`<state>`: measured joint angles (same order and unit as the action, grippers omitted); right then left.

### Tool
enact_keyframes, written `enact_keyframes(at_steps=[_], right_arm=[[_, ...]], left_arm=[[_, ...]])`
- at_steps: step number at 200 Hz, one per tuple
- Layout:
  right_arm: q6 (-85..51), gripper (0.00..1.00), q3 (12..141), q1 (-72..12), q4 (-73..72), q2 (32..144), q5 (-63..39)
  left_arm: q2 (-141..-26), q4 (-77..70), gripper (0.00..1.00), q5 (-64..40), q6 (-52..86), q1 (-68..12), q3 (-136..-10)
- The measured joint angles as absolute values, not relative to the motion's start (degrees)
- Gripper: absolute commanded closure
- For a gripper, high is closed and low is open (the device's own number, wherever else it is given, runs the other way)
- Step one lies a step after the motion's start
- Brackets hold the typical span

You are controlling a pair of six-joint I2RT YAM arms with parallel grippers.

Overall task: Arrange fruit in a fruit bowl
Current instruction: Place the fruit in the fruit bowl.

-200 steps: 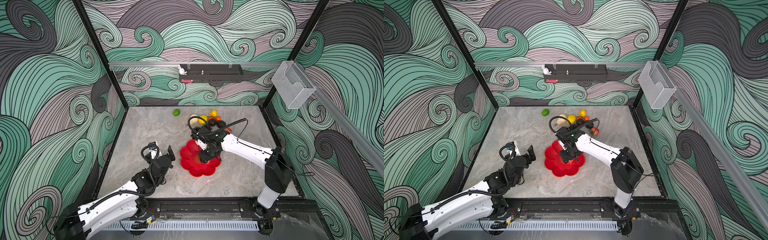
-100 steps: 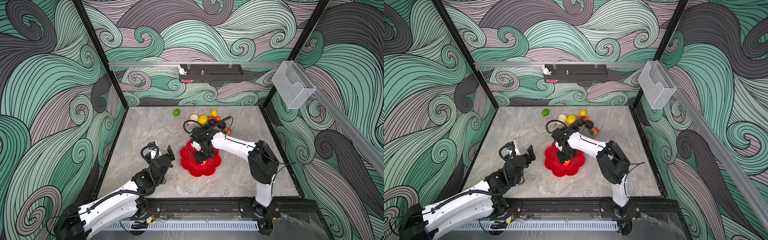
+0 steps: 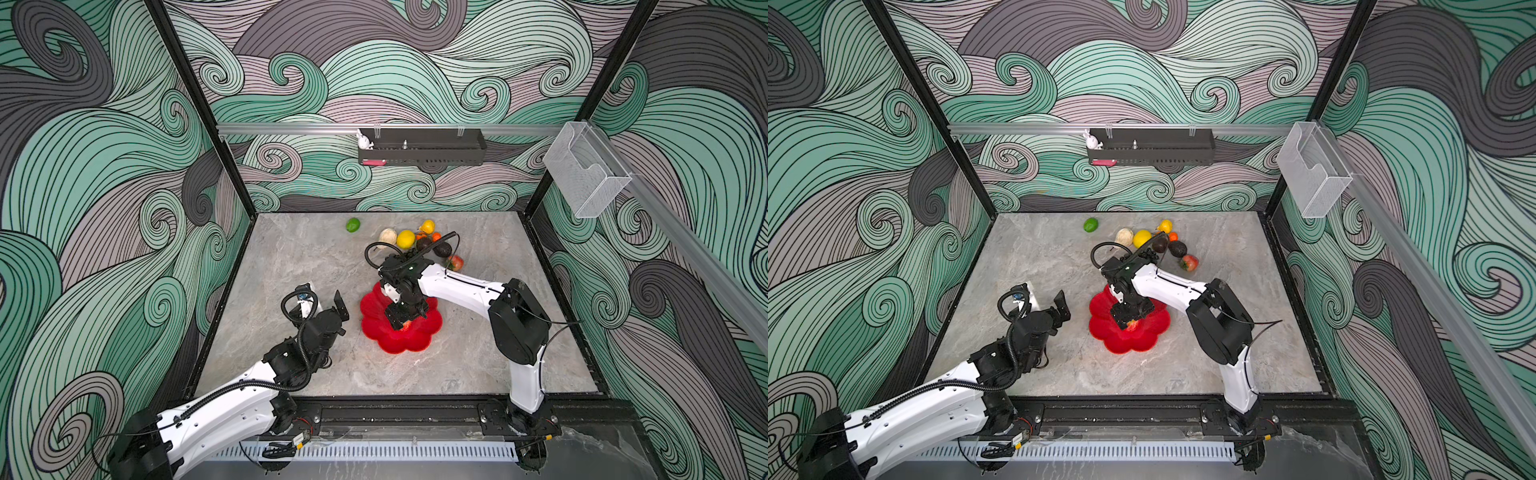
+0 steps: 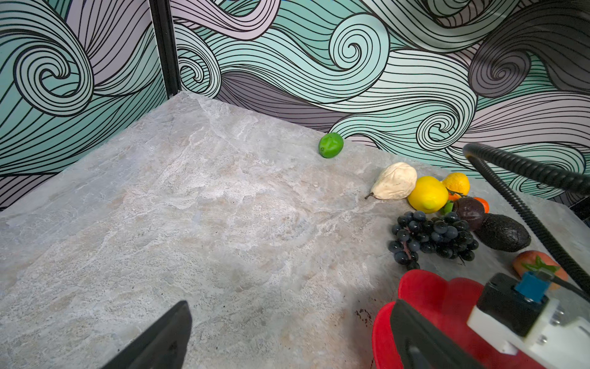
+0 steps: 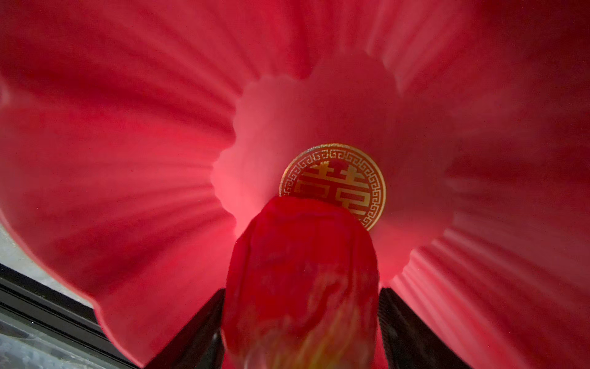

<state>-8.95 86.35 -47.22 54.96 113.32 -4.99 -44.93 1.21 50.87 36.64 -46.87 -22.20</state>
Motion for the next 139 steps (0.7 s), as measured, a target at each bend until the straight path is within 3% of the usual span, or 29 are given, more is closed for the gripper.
enact_keyframes(at_steps=[139], right_arm=[[-9.02,0.15,86.35,-47.24,54.87,112.62,-2.35]], left_arm=[[-45.30,1.21,0.01,50.63,36.84,-46.13,-22.20]])
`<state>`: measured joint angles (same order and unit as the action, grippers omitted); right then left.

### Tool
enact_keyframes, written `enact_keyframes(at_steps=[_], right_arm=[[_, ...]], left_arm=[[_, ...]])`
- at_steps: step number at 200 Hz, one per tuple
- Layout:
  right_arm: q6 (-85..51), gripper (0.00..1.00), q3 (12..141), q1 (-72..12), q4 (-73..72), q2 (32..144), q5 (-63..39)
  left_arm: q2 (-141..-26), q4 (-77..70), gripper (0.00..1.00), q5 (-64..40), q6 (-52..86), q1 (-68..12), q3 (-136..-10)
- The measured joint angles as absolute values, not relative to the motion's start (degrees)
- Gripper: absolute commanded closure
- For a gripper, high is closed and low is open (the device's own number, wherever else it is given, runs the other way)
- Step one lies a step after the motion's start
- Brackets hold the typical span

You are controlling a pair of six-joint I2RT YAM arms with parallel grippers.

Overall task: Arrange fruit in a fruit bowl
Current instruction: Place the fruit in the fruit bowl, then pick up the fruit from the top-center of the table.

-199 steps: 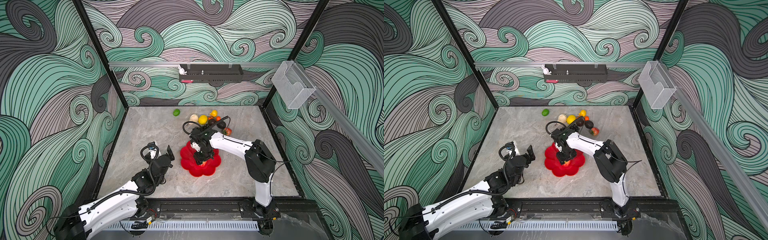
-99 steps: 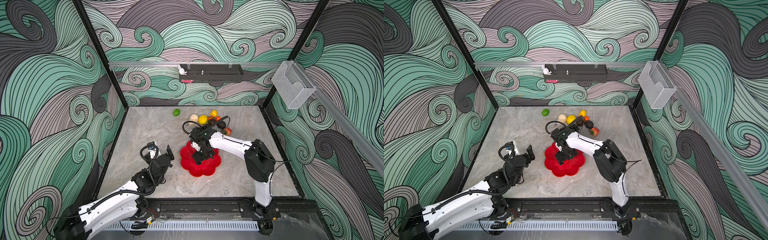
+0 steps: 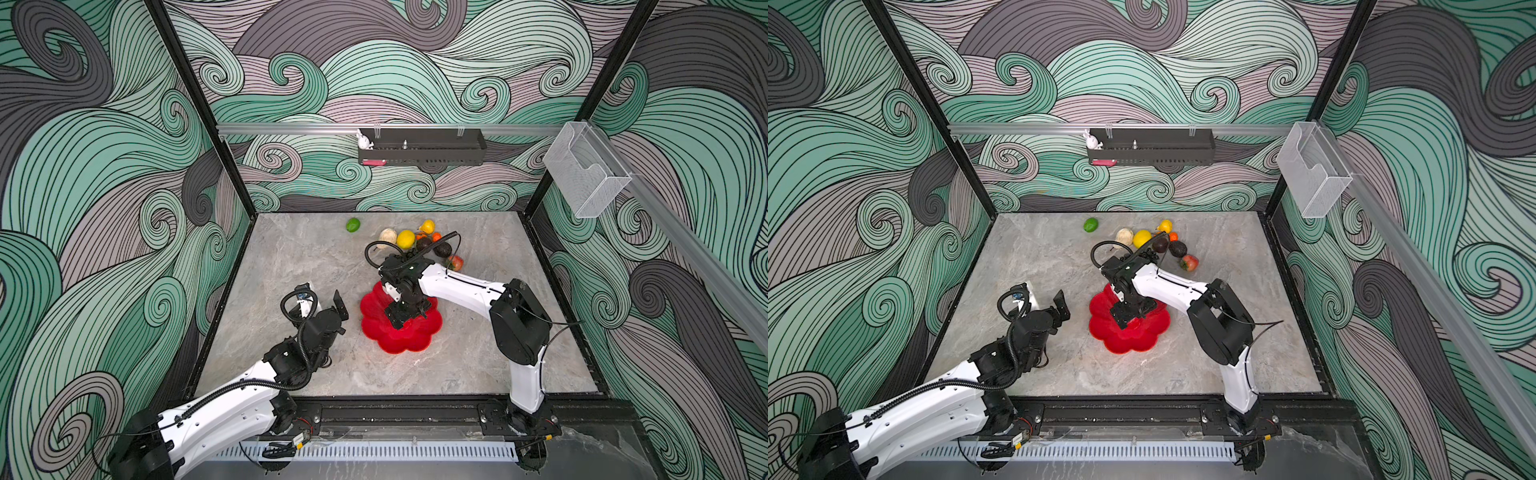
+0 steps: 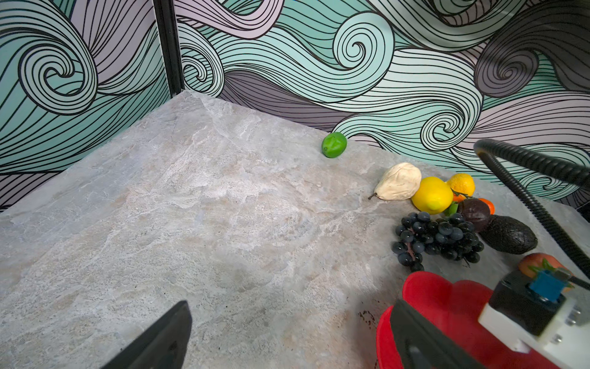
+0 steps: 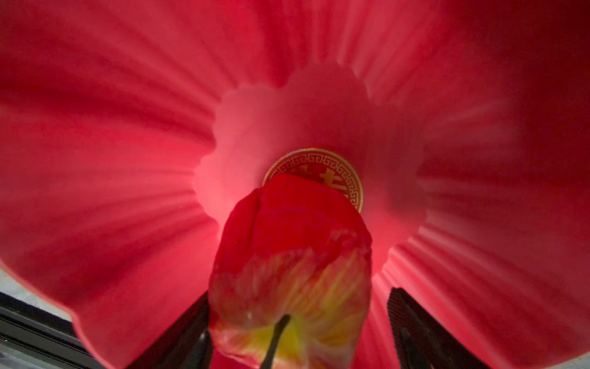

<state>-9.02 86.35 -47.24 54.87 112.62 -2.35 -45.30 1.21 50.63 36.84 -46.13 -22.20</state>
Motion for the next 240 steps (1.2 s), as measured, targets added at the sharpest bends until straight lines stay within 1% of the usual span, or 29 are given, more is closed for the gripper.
enact_keyframes(at_steps=[52,87,113,141,165,184,206,240], right_arm=[[-9.34,0.11,85.43,-47.29,54.63,107.53,-2.24],[-9.96,0.07,85.08,-46.30,54.37,100.75,-0.23],[-10.98,0.06,85.08,-42.39,52.80,94.50,2.68],[-12.67,0.05,84.77,-34.44,49.15,91.29,4.67],[-13.65,0.06,84.71,-28.29,46.76,93.27,6.11],[-13.87,0.07,86.08,-25.45,46.17,97.43,6.46],[-13.30,0.09,89.23,-23.09,45.50,103.22,6.00],[-10.04,0.13,95.13,-20.60,44.73,110.85,5.17]], left_arm=[[-46.24,1.13,0.01,50.13,36.86,-45.45,-22.20],[-47.29,1.02,0.01,48.80,36.88,-44.34,-22.28],[-48.49,5.10,0.01,45.87,36.97,-42.61,-25.23],[-50.28,11.77,0.01,40.36,36.36,-40.07,-34.70],[-51.90,16.84,0.01,36.77,35.07,-38.52,-42.52],[-52.42,19.49,0.01,34.92,34.09,-37.41,-44.58],[-52.47,20.78,0.01,33.95,33.47,-37.08,-43.09],[-52.16,19.20,0.01,34.06,29.67,-37.08,-36.32]])
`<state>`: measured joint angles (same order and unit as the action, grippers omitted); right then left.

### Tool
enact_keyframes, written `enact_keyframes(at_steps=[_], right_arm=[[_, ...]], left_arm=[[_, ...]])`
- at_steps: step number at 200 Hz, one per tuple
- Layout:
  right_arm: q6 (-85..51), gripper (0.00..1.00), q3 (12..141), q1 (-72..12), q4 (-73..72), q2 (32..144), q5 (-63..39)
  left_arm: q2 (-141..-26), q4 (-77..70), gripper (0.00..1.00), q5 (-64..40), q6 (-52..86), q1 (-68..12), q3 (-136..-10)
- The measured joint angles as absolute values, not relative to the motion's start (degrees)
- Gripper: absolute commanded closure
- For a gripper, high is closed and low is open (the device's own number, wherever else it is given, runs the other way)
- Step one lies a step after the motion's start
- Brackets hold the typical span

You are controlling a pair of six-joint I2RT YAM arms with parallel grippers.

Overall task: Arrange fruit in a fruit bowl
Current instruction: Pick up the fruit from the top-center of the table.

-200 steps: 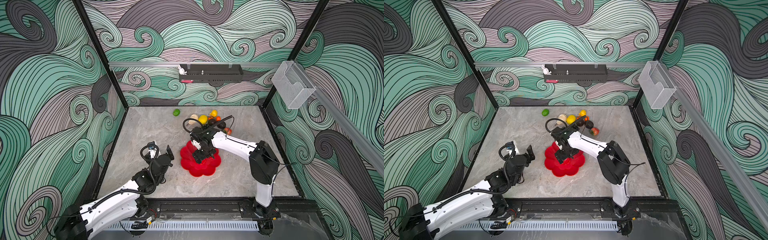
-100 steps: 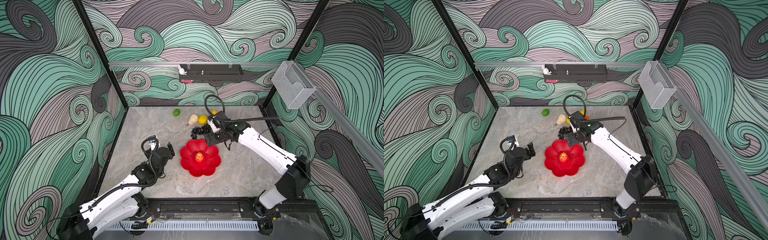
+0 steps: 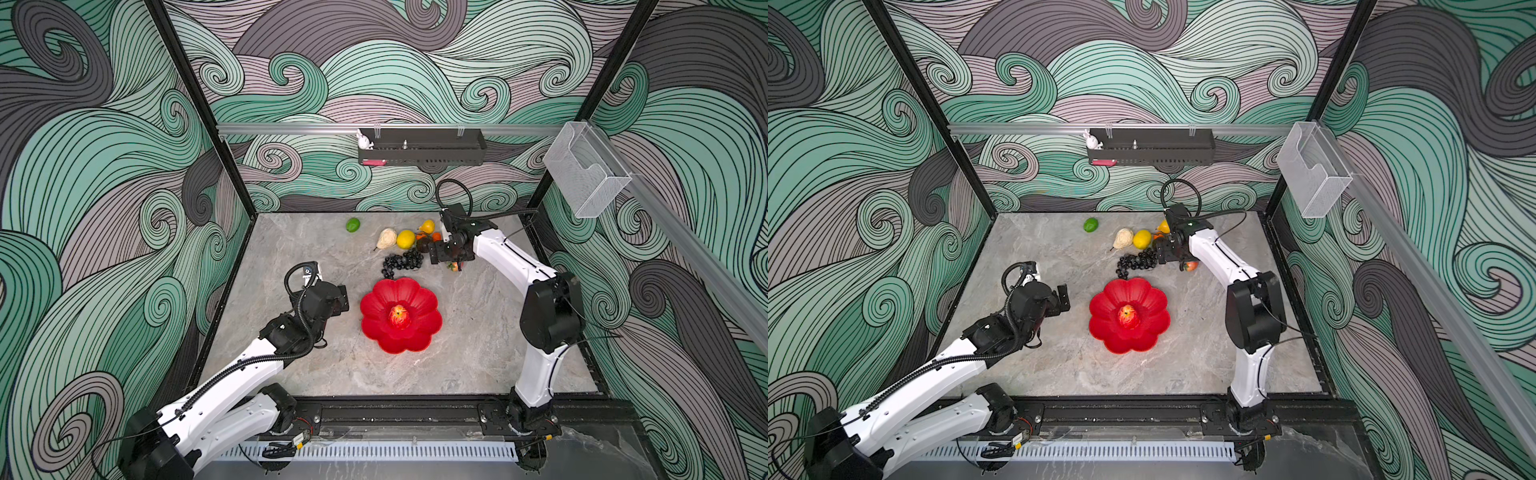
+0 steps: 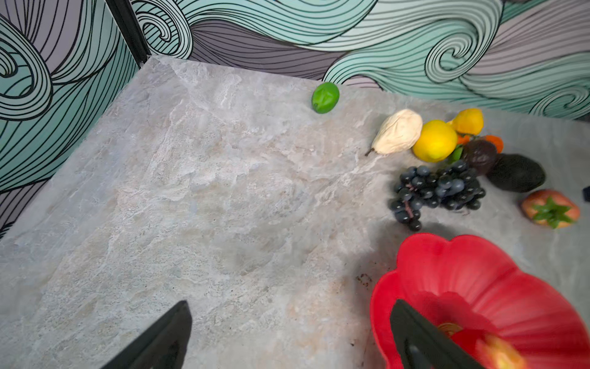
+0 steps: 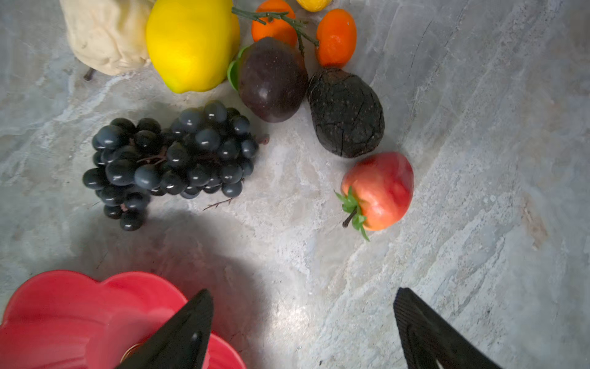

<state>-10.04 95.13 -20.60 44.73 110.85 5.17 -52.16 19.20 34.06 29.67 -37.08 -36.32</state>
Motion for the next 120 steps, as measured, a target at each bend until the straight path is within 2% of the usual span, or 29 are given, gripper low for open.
enact_keyframes(at_steps=[39,84,120], right_arm=[[-6.13,0.19,100.44,-17.74,44.49,116.51,2.22],[-2.20,0.22,112.22,-15.73,46.57,126.13,1.04],[-0.82,0.22,115.96,-14.83,48.93,130.76,0.03]], left_arm=[[-47.07,14.90,0.01,34.04,25.47,-37.08,-28.97],[-46.17,11.92,0.01,34.30,24.53,-37.08,-28.69],[-46.81,11.73,0.01,34.33,24.53,-37.08,-28.69]])
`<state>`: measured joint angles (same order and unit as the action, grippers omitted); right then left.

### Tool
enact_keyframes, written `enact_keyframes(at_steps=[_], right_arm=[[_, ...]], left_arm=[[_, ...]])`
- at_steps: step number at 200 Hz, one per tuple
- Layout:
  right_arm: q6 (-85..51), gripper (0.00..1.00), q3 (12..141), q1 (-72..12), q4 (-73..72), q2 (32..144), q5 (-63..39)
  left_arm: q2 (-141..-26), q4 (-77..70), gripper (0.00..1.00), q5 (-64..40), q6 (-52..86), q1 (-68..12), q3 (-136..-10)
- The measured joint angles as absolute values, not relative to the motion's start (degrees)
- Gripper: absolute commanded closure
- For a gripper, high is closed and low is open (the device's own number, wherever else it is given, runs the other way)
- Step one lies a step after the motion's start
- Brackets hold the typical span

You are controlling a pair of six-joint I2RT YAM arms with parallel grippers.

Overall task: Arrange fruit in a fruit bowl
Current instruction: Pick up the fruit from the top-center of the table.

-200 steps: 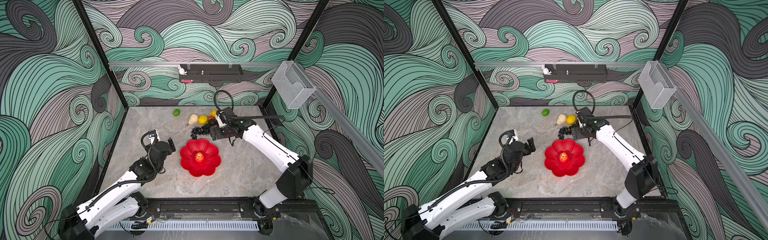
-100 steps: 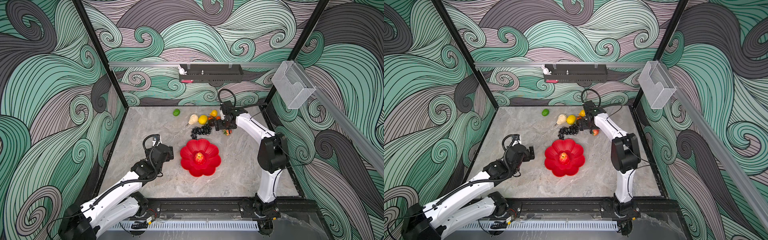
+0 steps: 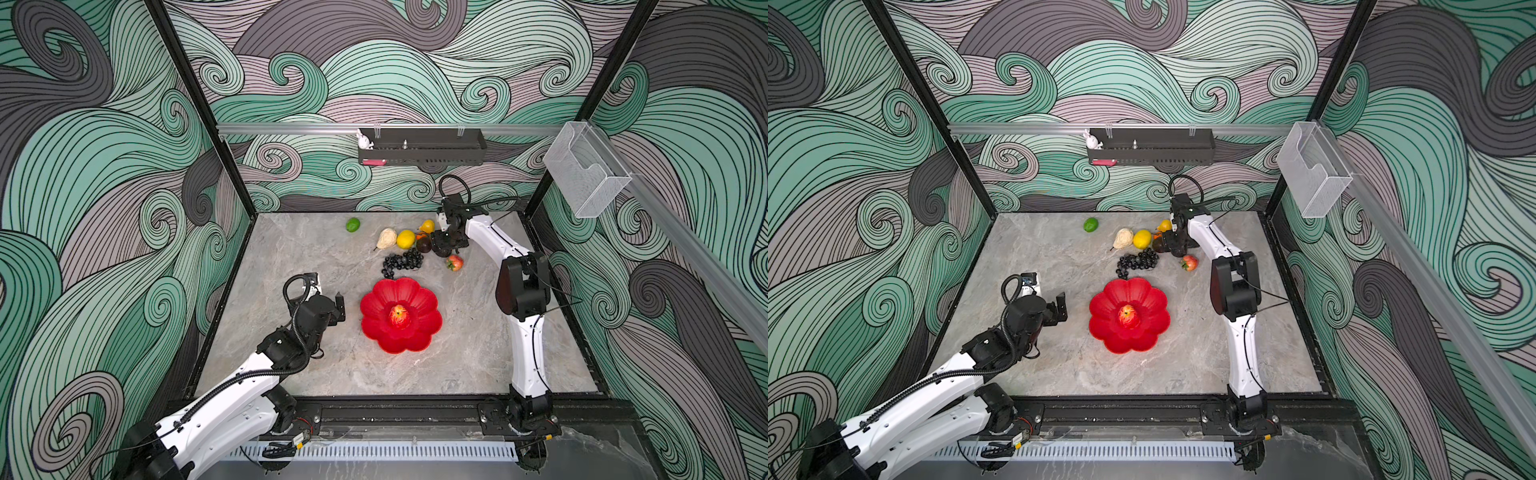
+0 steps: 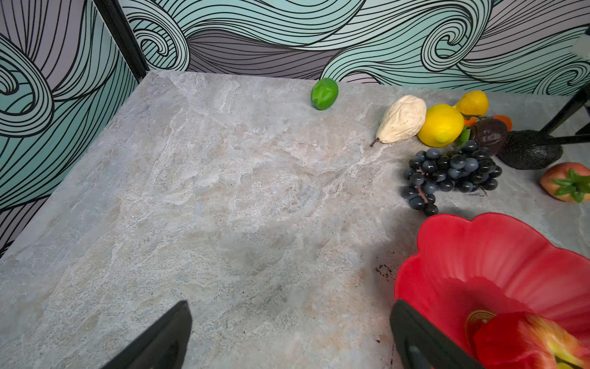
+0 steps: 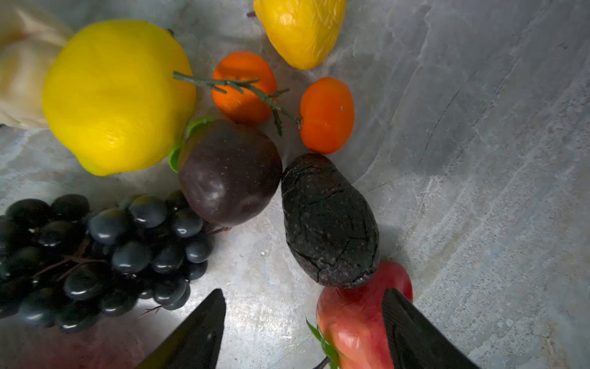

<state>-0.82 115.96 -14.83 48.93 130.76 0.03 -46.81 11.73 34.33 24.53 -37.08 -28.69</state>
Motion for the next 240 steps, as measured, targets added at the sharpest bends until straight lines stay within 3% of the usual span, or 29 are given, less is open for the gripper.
enact_keyframes(at_steps=[184,240], right_arm=[[0.91,0.36,126.19,-12.62,52.29,140.20,-4.19],[0.89,0.44,126.63,-12.62,53.47,140.68,-5.10]], left_arm=[[-49.36,11.53,0.01,34.48,24.49,-37.06,-28.93],[-49.80,11.55,0.01,34.48,24.43,-36.86,-29.02]])
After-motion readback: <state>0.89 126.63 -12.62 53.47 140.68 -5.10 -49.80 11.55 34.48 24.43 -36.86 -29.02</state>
